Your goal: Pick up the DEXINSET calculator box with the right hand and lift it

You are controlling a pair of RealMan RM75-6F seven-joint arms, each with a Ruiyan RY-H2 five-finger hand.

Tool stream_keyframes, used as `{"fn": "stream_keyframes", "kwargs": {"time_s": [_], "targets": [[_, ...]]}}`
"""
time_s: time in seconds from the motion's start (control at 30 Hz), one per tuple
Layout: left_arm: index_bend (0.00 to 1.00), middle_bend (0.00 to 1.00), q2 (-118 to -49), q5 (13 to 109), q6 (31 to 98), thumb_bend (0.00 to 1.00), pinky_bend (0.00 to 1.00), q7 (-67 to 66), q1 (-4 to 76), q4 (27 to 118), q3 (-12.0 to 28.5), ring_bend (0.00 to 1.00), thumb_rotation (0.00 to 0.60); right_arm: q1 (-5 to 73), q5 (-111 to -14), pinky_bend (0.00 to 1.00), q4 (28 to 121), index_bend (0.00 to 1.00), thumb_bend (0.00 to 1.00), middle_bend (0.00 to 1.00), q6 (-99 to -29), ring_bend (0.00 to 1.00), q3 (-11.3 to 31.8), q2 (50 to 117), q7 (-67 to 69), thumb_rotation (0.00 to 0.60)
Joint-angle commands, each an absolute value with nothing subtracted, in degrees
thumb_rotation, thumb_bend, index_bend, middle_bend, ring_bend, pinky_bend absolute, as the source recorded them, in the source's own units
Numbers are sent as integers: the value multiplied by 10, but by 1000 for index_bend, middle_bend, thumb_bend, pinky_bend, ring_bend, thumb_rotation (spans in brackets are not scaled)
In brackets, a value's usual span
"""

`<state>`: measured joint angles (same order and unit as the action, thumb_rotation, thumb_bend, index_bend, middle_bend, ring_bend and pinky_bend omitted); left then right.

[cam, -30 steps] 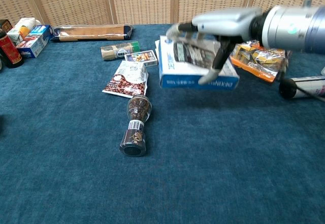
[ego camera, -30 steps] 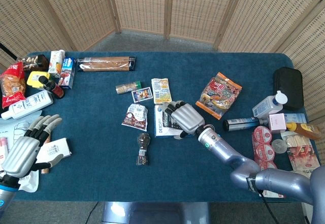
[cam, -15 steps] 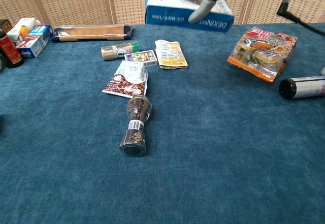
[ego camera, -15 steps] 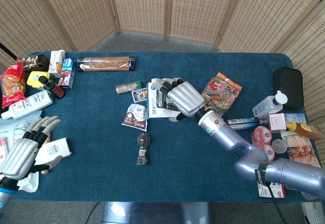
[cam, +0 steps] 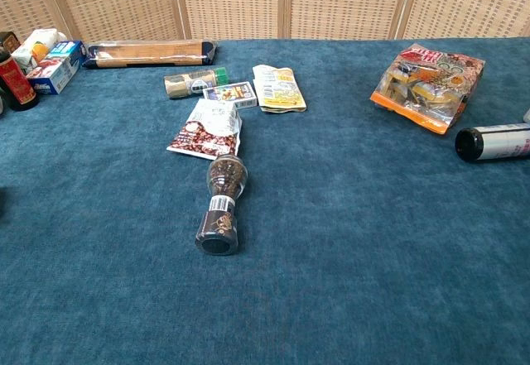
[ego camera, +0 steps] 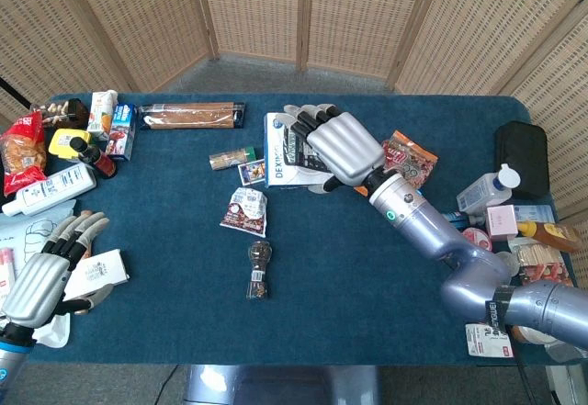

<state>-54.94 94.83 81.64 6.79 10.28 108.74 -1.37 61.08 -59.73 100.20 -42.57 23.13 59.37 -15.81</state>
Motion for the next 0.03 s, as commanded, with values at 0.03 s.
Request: {"fn": "stream_keyframes", "kwargs": {"time_s": [0.03], "targets": [[0,0,-550,949,815,293,0,67,105,1089,-11,0,600,612,-594,813,1007,0,247,413,-428,889,229,587,-157,600]]}}
